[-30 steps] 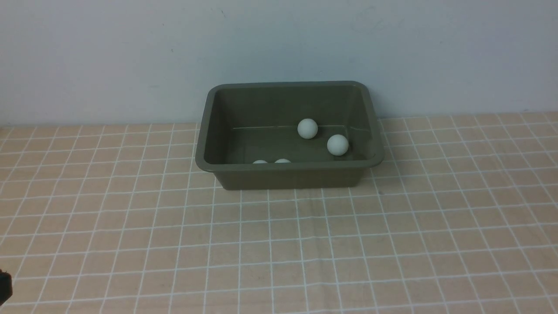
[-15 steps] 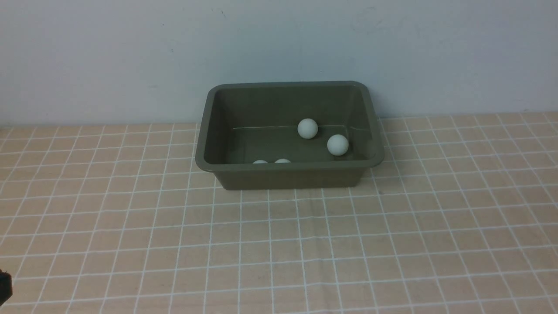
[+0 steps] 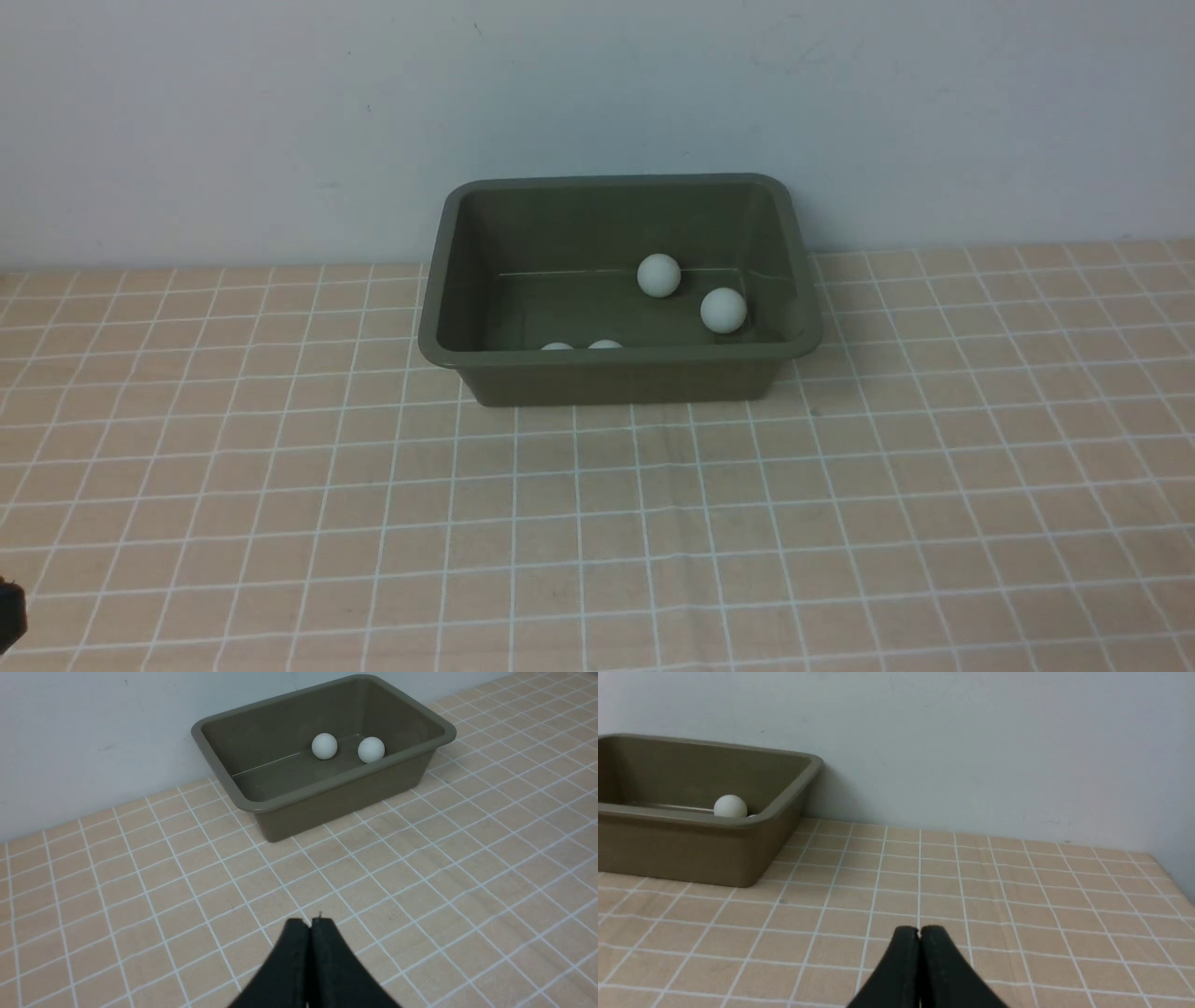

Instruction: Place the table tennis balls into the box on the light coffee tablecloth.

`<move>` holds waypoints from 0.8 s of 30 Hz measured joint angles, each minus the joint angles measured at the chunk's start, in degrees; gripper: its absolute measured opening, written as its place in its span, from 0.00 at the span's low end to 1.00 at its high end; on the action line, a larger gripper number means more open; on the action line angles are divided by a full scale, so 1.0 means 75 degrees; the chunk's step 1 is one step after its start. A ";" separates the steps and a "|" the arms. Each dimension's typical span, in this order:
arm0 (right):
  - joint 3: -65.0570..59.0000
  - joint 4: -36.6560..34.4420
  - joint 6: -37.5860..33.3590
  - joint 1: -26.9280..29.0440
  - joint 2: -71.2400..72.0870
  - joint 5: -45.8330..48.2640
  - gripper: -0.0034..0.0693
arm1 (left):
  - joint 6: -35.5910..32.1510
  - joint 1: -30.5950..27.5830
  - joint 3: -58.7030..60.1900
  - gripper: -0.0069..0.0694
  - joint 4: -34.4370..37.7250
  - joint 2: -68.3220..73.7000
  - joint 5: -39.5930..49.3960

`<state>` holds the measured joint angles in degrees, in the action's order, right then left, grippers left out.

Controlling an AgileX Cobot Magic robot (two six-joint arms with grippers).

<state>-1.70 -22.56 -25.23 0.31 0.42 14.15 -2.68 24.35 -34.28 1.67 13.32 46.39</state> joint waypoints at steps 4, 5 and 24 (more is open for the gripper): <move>-0.0008 -0.0015 0.0006 0.0000 0.0017 -0.0007 0.02 | 0.0000 0.0000 0.0000 0.00 0.0000 0.0000 0.0000; -0.0008 -0.0015 0.0006 0.0000 0.0017 0.0000 0.02 | 0.0000 0.0000 0.0000 0.00 0.0000 0.0000 0.0000; -0.0001 0.2301 0.3147 0.0000 0.0017 0.0860 0.02 | -0.0006 0.0000 0.0000 0.00 0.0000 0.0000 0.0000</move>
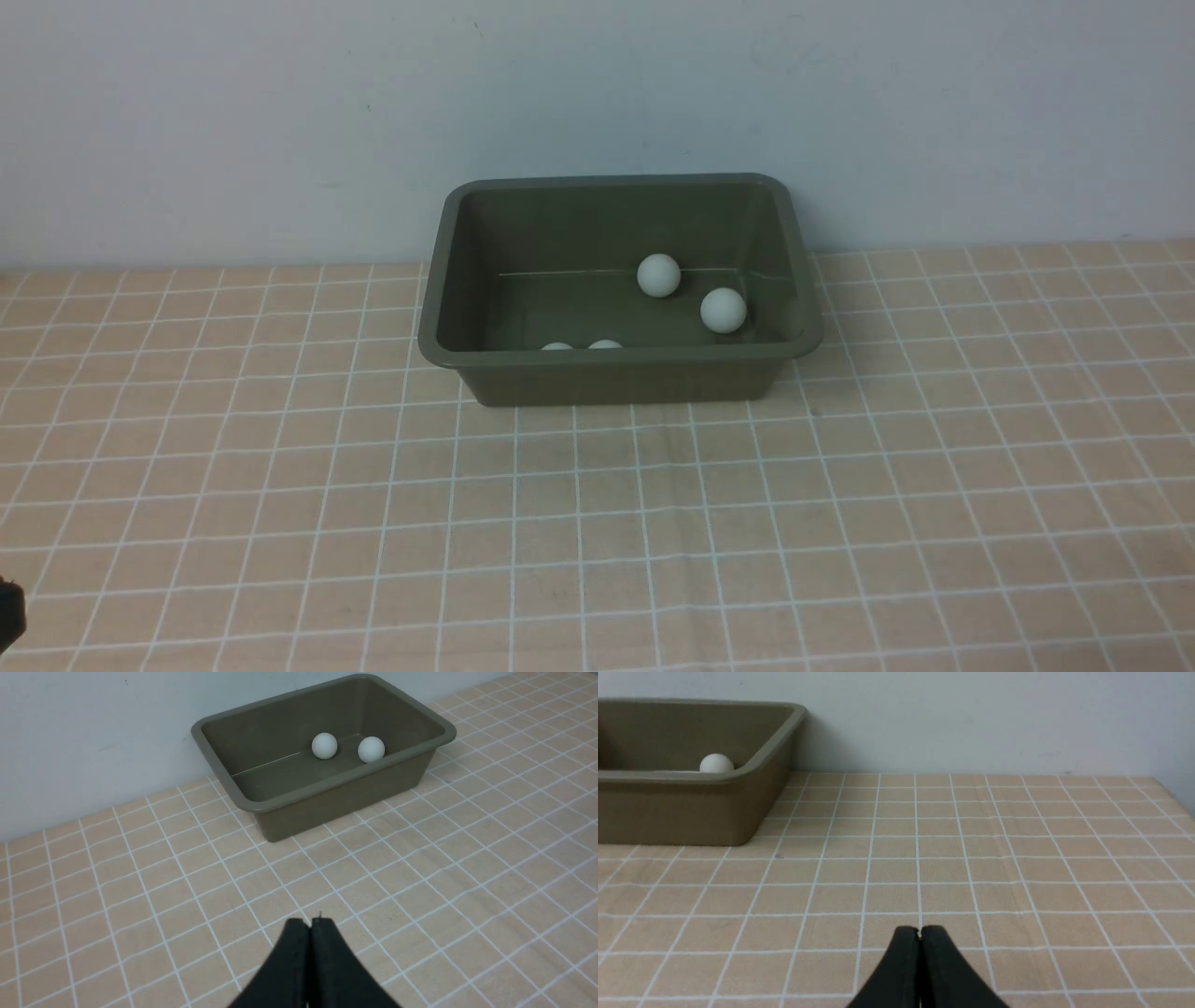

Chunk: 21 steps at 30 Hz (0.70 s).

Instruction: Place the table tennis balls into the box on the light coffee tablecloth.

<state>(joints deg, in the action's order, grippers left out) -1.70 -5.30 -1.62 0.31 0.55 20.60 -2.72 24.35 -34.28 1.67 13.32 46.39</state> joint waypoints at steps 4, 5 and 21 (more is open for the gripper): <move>0.0000 0.0121 0.0863 0.0000 0.0000 0.0017 0.02 | 0.0000 0.0000 0.0000 0.00 0.0000 0.0000 0.0000; 0.0000 0.0121 0.0898 0.0000 0.0000 0.0017 0.02 | 0.0000 0.0000 0.0000 0.00 0.0000 0.0000 0.0000; 0.0006 0.0127 0.1006 0.0000 0.0000 0.0032 0.02 | -0.0283 -0.0254 0.0200 0.00 -0.0287 -0.0010 -0.0537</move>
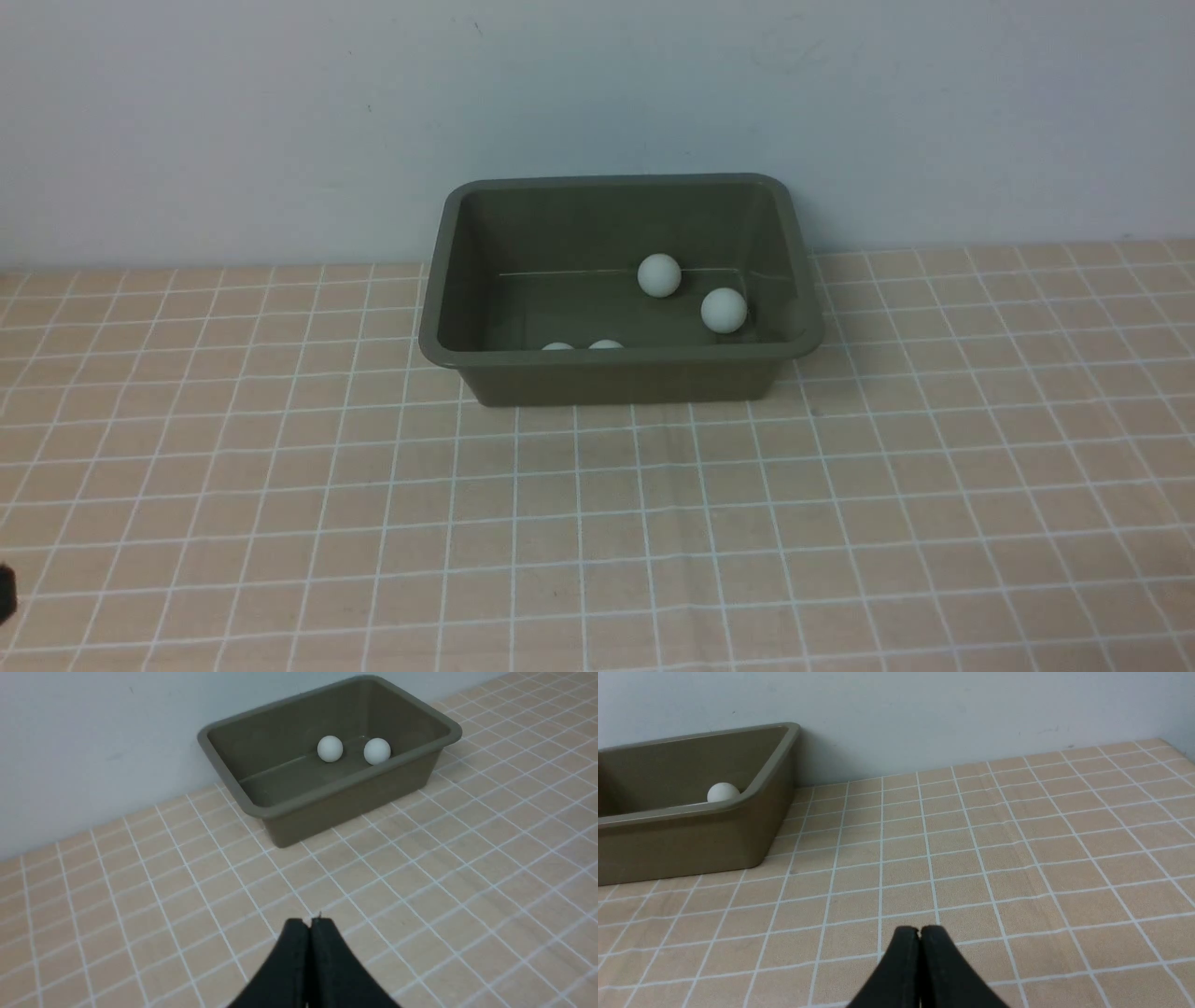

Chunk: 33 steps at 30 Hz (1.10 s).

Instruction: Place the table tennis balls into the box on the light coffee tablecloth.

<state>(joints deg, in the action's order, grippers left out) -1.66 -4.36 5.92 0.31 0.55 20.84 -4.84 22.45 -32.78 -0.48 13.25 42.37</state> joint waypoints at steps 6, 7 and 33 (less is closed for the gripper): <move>0.0002 0.0009 0.0000 0.0000 0.0000 0.0025 0.02 | -0.0065 -0.1806 0.1467 0.00 -0.0091 -0.0038 -0.2242; 0.0002 0.0011 0.0000 0.0000 0.0000 0.0032 0.02 | -0.0045 -0.2266 0.1902 0.00 -0.0091 -0.0111 -0.2531; 0.0008 0.0026 0.0000 0.0000 0.0000 0.0045 0.02 | 0.0226 -0.3627 0.4068 0.00 -0.0108 -0.1857 -0.2312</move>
